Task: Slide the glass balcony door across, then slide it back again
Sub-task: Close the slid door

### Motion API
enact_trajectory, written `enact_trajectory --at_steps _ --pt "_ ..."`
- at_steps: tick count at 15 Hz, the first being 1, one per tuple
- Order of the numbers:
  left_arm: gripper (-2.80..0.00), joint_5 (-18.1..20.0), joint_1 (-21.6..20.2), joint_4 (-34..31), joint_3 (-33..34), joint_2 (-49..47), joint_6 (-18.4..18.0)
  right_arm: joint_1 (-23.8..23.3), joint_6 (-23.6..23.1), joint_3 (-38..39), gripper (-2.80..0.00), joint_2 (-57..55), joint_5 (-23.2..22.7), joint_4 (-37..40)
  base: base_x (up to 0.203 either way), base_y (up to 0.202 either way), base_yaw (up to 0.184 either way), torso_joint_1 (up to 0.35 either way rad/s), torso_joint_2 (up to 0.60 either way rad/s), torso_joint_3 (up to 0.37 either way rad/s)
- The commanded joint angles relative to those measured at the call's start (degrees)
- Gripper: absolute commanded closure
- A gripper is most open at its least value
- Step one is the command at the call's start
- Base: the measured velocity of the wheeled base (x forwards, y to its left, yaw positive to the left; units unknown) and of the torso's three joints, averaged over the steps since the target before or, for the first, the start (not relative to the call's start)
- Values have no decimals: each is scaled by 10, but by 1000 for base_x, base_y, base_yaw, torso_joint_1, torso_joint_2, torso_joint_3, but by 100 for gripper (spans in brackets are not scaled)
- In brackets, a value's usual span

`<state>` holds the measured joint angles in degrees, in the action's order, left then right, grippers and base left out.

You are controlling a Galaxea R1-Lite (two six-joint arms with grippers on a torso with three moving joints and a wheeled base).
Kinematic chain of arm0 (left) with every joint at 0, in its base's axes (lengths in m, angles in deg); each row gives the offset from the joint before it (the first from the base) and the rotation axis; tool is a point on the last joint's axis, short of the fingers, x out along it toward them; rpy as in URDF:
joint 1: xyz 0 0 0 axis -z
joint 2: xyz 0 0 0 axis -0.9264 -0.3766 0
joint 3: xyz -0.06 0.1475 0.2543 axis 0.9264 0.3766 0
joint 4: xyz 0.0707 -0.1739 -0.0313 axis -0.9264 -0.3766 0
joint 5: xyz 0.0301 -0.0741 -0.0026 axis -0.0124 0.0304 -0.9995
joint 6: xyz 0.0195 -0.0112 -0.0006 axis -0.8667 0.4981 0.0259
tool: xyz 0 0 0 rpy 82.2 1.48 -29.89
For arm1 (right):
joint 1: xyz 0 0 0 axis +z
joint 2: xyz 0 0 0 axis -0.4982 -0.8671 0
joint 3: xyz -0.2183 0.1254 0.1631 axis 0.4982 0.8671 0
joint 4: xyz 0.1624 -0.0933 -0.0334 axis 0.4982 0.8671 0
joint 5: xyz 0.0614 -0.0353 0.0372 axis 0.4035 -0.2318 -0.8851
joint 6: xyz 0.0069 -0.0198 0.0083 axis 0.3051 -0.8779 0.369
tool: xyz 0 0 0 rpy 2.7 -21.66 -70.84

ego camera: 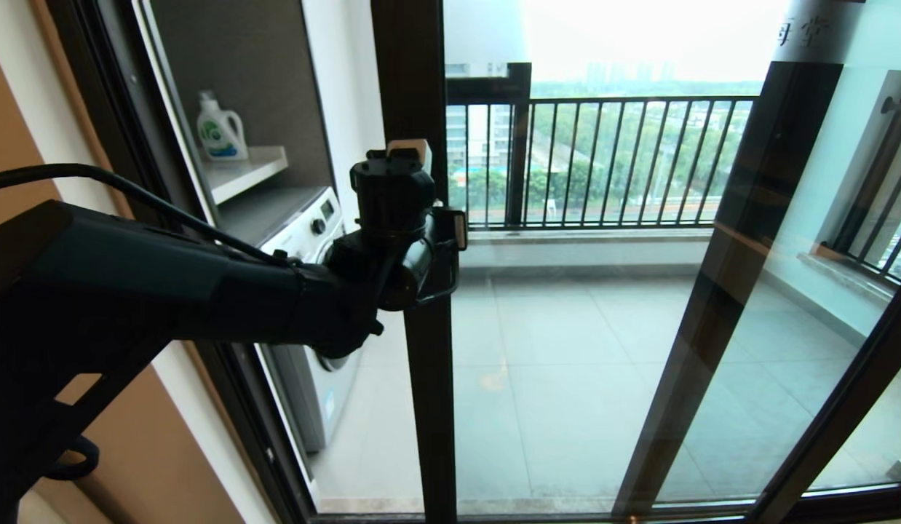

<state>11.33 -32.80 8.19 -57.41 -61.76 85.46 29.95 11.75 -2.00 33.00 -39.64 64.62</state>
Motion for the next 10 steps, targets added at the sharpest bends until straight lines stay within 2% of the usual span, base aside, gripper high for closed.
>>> enact_trajectory --at_steps 1,10 --pt "0 -1 -12 9 25 16 0 0 0 0 0 -1 0 0 0 0 0 0 0 0" --pt "0 2 -46 18 62 24 -1 0 0 0 0 0 0 0 0 0 0 0 0 0"
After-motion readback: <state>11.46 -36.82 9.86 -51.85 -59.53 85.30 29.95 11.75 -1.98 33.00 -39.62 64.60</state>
